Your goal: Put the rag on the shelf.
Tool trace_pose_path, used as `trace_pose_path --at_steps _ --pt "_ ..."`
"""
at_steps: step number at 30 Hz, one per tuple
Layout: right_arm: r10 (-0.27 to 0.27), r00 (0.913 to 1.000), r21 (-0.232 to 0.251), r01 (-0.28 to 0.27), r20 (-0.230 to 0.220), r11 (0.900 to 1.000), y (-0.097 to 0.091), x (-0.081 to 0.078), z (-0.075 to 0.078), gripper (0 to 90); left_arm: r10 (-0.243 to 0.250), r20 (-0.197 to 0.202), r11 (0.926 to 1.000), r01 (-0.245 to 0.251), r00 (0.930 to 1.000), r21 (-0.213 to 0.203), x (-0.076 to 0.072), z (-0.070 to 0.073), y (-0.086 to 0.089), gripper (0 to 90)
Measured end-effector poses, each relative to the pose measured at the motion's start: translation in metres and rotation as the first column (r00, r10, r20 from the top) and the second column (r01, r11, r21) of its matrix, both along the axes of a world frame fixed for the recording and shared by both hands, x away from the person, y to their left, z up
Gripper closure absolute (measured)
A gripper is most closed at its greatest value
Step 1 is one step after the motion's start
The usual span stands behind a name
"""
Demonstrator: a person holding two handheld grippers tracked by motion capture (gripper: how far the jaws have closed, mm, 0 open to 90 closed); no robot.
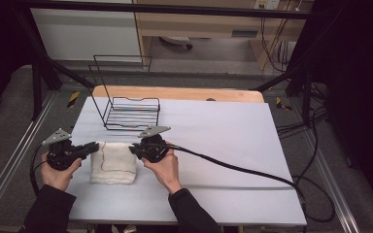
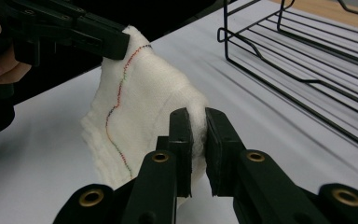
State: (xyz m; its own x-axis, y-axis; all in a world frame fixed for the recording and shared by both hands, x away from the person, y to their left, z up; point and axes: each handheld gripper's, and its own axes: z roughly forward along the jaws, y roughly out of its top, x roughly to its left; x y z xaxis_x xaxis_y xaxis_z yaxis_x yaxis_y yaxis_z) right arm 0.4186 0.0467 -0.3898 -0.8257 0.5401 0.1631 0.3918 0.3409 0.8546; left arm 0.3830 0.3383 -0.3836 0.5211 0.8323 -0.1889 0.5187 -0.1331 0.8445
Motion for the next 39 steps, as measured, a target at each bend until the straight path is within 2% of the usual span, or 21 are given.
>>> trace_pose_path --at_steps 5,24,38,39 --pt "0.002 0.9997 0.014 -0.002 0.025 0.9999 -0.003 -0.004 0.009 82.1 -0.004 0.036 1.0000 0.004 0.9993 -0.009 -0.005 0.008 -0.001 81.6" --pt "0.000 0.9946 0.032 -0.004 0.104 0.9995 -0.018 -0.013 0.040 82.4 -0.005 0.123 0.9993 0.010 0.9924 -0.036 -0.016 0.030 -0.012 81.8" --pt "-0.016 0.9876 0.064 0.006 0.156 0.9979 -0.028 -0.015 0.060 82.5 -0.003 0.185 0.9983 0.014 0.9828 -0.057 -0.016 0.048 -0.021 81.9" --pt "-0.022 0.9865 0.070 0.010 0.162 0.9975 -0.030 -0.016 0.065 82.5 -0.005 0.197 0.9979 0.017 0.9803 -0.063 -0.015 0.051 -0.022 81.9"
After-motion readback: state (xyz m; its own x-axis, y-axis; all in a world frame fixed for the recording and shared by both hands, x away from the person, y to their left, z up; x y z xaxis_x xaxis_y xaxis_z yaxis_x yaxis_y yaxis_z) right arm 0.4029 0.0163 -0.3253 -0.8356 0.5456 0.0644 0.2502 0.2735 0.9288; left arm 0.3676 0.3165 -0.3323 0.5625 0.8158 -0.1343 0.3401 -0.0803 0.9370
